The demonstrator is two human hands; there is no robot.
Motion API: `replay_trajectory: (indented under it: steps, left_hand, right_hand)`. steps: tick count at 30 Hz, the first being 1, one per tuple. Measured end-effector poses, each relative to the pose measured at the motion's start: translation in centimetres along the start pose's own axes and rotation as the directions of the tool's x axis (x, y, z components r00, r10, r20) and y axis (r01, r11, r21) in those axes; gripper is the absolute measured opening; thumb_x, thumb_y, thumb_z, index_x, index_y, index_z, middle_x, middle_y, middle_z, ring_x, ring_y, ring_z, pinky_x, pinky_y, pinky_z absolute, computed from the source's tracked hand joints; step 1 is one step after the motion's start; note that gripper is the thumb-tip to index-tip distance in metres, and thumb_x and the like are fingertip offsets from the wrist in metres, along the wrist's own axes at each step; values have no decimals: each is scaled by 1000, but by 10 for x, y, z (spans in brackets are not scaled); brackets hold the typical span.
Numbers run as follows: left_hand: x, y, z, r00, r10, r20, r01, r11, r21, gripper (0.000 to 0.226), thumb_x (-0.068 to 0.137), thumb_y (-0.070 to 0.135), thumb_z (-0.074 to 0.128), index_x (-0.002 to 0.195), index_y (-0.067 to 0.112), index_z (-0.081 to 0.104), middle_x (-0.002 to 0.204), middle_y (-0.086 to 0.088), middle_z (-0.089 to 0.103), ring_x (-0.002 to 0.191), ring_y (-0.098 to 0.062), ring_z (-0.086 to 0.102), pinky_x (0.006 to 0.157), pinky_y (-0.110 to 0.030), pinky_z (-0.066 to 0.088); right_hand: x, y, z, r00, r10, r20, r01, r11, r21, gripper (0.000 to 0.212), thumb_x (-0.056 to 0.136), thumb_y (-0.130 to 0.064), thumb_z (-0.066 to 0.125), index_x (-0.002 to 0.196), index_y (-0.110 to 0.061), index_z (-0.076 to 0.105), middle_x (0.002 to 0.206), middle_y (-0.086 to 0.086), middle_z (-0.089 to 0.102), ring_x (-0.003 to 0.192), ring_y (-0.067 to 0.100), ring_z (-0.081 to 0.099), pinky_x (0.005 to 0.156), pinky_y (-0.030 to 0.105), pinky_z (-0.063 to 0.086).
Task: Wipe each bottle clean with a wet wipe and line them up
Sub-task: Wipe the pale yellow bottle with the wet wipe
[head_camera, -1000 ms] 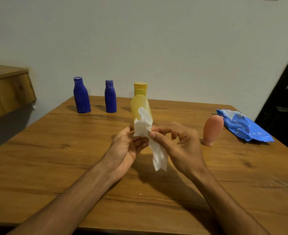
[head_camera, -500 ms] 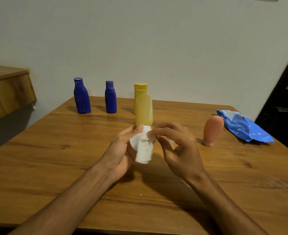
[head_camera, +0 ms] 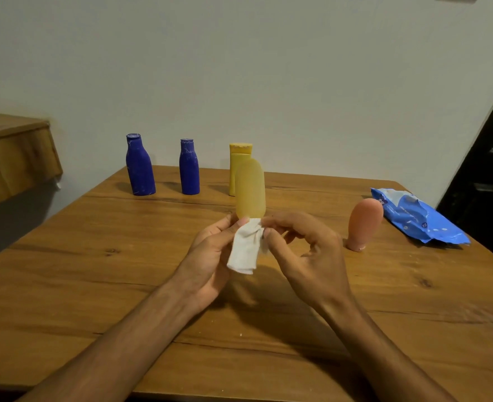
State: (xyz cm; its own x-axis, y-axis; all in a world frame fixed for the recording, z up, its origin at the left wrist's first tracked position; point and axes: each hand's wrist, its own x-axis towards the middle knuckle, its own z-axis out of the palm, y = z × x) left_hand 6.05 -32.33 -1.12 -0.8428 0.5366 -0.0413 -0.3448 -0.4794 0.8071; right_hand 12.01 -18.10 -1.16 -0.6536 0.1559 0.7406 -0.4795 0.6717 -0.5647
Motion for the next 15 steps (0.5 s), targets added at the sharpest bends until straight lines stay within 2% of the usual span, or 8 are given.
replay_trajectory:
  steps: [3,6,8,11,13,15]
  left_hand:
    - [1,0,0,1000,16,-1,-16,1000,19,39,76,22,62,113,12,61,95,-7,75,87,-17,69,72,-29,55]
    - [1,-2,0,1000,22,-17,-22,1000,-1,36,75,20,62,110,12,63,96,-8,75,88,-19,69,78,-33,53]
    - [1,-2,1,1000,17,-13,-17,1000,-21,40,74,19,62,113,11,61,96,-9,75,88,-19,69,81,-34,55]
    - [1,0,3,999,11,-31,-13,998,-65,43,71,17,61,113,10,59,88,-10,75,80,-20,70,75,-33,58]
    - [0,1,3,1000,-7,-16,6,995,-104,43,73,16,62,115,8,58,93,-13,75,83,-22,72,75,-33,60]
    - [-1,2,2,999,-24,21,27,989,-146,49,80,13,61,127,2,53,111,-20,71,94,-27,71,80,-35,60]
  right_hand:
    - [0,0,1,1000,-23,13,23,1000,-13,26,84,-33,70,103,-15,72,97,-7,70,88,5,63,67,16,51]
    - [1,3,1,997,39,-63,-39,999,-6,25,81,-26,77,102,-15,71,93,-7,70,83,7,64,65,23,55]
    - [1,3,1,995,64,-79,-65,998,-9,26,78,-32,78,96,-15,69,89,-8,68,80,8,63,62,24,55]
    - [0,-1,3,999,15,-28,-17,998,-64,32,78,-45,74,91,-16,67,88,-8,65,80,5,59,63,15,50]
    - [-1,-3,4,1000,-7,-16,5,996,-92,32,79,-48,68,90,-18,67,88,-10,64,81,3,58,63,13,48]
    - [0,-1,3,1000,9,-23,-11,996,-92,23,80,-40,68,89,-19,67,87,-11,64,81,4,59,64,16,49]
